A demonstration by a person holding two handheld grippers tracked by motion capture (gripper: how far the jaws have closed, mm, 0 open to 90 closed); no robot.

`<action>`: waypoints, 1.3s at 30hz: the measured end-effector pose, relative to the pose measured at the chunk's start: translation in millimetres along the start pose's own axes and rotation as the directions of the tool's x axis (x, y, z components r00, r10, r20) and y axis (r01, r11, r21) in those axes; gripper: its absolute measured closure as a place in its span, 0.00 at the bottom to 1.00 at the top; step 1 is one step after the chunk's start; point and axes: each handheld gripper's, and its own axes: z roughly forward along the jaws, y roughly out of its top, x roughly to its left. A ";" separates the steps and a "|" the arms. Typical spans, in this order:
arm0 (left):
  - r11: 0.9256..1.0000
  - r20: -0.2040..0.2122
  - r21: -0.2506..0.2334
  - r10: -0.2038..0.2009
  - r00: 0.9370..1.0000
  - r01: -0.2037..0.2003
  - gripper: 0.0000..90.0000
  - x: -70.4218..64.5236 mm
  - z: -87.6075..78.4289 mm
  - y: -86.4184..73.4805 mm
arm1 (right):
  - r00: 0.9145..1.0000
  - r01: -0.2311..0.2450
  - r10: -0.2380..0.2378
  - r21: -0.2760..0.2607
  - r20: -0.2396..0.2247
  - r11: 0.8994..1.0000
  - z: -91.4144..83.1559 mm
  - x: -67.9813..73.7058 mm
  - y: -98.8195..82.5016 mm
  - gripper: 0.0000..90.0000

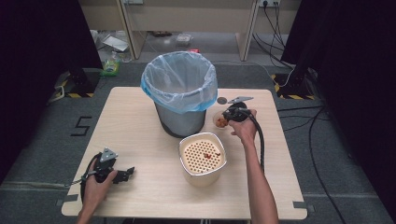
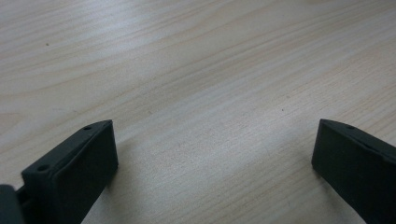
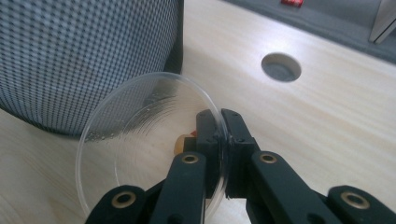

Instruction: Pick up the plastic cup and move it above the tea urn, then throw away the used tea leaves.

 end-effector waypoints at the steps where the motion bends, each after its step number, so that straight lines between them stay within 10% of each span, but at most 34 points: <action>1: 1.000 0.000 0.000 0.000 1.000 0.000 0.00 0.0 0.0 0.0 | 1.000 0.003 -0.003 -0.012 0.000 1.000 -2.2 -0.2 1.2 0.97; 13: 1.000 0.000 0.000 0.000 1.000 0.000 0.00 0.0 0.0 0.0 | 0.998 0.056 -0.053 -0.119 0.027 0.991 -32.4 5.6 9.0 0.97; 21: 1.000 0.000 0.000 0.000 1.000 0.000 0.00 0.0 0.0 0.0 | 0.989 0.143 -0.132 -0.214 0.067 0.966 -65.3 24.0 11.9 0.97; 33: 1.000 0.014 0.001 0.015 1.000 -0.015 0.00 -0.8 -0.1 0.0 | 0.949 0.310 -0.268 -0.344 0.164 0.886 -115.8 66.9 7.9 0.97; 39: 1.000 0.014 0.001 0.015 1.000 -0.015 0.00 -0.7 -0.1 0.0 | 0.905 0.420 -0.354 -0.361 0.238 0.832 -127.8 90.7 -1.7 0.97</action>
